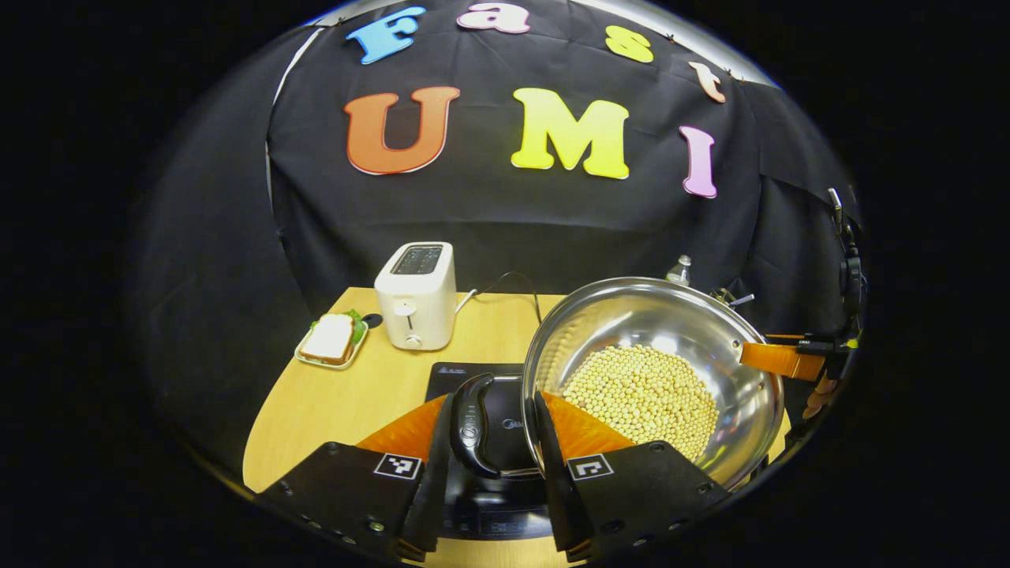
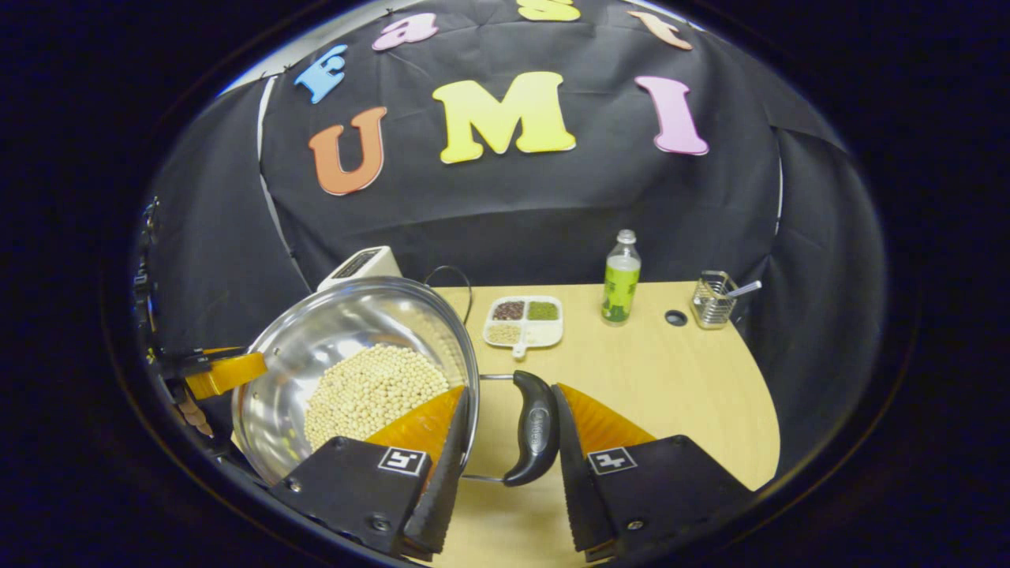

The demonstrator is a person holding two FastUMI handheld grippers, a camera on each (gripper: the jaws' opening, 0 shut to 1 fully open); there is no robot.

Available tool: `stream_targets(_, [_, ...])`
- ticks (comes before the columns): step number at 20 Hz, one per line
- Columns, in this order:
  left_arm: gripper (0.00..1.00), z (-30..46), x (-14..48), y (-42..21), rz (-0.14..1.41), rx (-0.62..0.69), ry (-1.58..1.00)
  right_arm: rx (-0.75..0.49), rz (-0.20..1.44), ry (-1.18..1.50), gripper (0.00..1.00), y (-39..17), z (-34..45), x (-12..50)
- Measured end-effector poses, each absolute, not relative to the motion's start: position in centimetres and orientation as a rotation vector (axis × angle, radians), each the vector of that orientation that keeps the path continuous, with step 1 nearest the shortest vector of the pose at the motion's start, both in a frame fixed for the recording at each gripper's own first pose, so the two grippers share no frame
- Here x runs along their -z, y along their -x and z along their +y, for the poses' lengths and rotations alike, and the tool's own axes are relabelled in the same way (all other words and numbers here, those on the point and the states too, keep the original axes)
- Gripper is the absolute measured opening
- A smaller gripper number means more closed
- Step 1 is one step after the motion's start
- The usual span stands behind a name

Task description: First push the handle of the pot to place it horizontally, then grasp the pot with both hands and set it on the induction cooktop.

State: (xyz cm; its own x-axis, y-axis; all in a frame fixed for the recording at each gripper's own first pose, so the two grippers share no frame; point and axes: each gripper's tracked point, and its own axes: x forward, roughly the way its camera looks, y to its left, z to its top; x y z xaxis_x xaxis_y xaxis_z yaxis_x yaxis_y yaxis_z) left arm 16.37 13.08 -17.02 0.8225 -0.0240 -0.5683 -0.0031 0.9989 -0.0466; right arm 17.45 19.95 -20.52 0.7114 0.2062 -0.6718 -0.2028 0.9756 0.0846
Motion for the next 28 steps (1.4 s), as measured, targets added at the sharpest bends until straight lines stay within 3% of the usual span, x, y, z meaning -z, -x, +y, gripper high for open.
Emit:
stream_targets(10, [0.51,19.7,23.3,-18.7,0.669,-0.051,0.145,-0.258,0.775,0.039,0.60,-20.5,26.9,26.4])
stream_targets(24, [0.51,22.4,29.1,-22.1,0.698,-0.041,0.156,-0.308,0.826,-0.098,0.60,-23.1,28.8,33.4])
stream_targets(25, [0.41,22.5,29.1,-22.2,0.689,-0.047,0.149,-0.319,0.840,-0.107,0.59,-23.1,28.9,34.1])
stream_targets(26, [0.52,22.5,29.1,-22.2,0.689,-0.049,0.129,-0.322,0.809,-0.128,0.60,-23.5,29.0,33.8])
stream_targets(28, [0.54,22.6,29.2,-22.1,0.687,-0.048,0.111,-0.331,0.811,-0.119,0.60,-23.3,28.9,33.8])
